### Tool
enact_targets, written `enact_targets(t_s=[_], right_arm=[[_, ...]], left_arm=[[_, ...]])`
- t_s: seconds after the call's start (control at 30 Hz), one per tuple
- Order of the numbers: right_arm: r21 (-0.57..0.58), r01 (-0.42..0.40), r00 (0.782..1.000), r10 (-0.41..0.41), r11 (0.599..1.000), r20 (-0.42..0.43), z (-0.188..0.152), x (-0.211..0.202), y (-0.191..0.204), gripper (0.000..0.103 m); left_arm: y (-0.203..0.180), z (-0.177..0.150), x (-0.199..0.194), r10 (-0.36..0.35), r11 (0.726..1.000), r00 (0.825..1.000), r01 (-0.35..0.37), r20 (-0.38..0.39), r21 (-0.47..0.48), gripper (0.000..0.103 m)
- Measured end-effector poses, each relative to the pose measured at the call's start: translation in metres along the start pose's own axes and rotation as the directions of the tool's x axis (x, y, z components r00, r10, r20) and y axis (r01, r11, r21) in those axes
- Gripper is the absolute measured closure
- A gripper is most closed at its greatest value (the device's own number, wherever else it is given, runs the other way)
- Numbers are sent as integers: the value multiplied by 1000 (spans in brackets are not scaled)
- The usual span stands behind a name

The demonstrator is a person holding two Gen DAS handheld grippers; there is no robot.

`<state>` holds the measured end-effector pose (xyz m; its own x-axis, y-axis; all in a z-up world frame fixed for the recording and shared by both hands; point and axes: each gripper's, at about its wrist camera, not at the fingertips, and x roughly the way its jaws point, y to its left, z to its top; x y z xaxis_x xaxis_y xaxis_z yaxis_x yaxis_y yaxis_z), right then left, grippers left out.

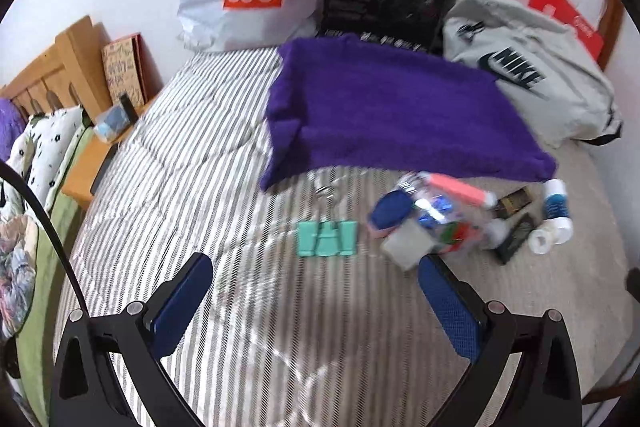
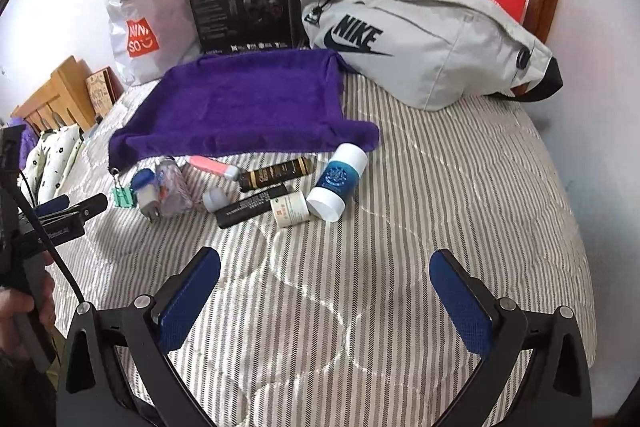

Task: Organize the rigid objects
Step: 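Grasp the green binder clip with the left tool while the right tool grasps the white-and-blue stick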

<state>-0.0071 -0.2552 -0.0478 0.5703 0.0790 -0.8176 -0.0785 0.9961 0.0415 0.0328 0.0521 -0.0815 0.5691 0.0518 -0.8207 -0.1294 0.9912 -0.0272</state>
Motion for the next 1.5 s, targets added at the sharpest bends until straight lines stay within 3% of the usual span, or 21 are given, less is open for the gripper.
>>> enact_targets(t_s=[0.17,0.3,0.4,0.57,0.67,0.73,0.8,1.0,1.1,1.2,1.27,1.5], right_arm=[[-3,7,999,-8,1000,-38,0,17,-2,0],[-13,16,998,-17,1000,-64,3,30,-1,0],[-16,18,997,-19,1000,-75,6,37,-2,0],[-3,21,996,-21,1000,-89,11,50,-8,0],[14,25,995,-24,1000,-92,15,60,-13,0],[44,22,996,-18,999,-90,19,66,-18,0],[68,14,996,-8,998,-87,26,76,-22,0],[108,23,996,-13,994,-89,50,105,-34,8],[115,9,995,3,993,-101,58,120,-34,17],[102,-6,993,18,995,-113,61,131,-31,30],[78,-16,990,27,997,-136,59,137,-29,44],[65,-13,993,20,998,-120,55,127,-43,44]], left_arm=[[13,3,31,-6,999,999,5,-33,-41,1],[14,6,50,-31,998,998,28,-52,-55,9],[12,7,58,-30,997,998,27,-53,-67,21],[6,6,62,-11,999,999,10,-36,-38,25],[0,5,61,4,1000,1000,-4,-21,0,37],[-3,4,58,-10,1000,1000,10,0,1,59],[-6,3,57,-5,1000,1000,5,4,18,63],[-11,-1,54,26,999,999,-27,24,41,63],[-9,-1,54,23,999,1000,-24,20,45,63],[-9,-1,54,21,999,1000,-22,19,46,63],[-8,-1,55,17,999,1000,-18,19,43,63],[-8,-1,55,10,999,1000,-11,24,46,63]])
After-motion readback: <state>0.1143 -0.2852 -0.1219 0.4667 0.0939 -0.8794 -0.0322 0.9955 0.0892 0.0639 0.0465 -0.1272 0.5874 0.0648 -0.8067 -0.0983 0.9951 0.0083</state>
